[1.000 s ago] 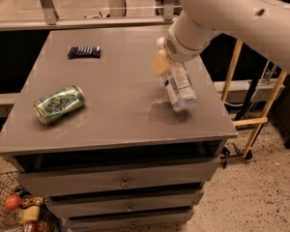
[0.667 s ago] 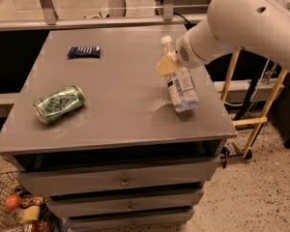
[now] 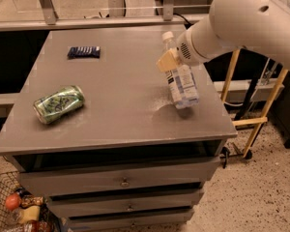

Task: Place blue plastic bottle upright

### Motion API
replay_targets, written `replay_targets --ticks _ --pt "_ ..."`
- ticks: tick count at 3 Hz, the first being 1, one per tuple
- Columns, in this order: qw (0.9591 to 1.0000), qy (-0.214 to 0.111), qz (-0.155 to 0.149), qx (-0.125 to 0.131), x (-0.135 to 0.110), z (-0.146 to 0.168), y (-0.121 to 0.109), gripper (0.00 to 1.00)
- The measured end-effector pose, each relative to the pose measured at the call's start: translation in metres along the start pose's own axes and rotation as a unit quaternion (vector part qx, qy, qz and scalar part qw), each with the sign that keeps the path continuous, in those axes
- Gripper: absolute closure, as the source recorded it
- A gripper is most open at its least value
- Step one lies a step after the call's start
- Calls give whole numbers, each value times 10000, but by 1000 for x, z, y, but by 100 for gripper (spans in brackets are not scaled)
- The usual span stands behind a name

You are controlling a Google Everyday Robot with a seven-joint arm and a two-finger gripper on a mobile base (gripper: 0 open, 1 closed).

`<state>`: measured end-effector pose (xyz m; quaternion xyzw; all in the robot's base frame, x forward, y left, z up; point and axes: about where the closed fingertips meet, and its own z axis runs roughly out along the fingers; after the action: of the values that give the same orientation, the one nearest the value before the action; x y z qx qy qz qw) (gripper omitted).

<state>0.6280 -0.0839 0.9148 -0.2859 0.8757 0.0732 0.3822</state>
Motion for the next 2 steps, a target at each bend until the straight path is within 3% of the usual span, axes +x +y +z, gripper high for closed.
replay_targets --ticks 1,2 --pt "9993 -365 -55 32 -8 -2 -1 100" --pt "9930 -1168 -202 22 -27 -8 -1 100"
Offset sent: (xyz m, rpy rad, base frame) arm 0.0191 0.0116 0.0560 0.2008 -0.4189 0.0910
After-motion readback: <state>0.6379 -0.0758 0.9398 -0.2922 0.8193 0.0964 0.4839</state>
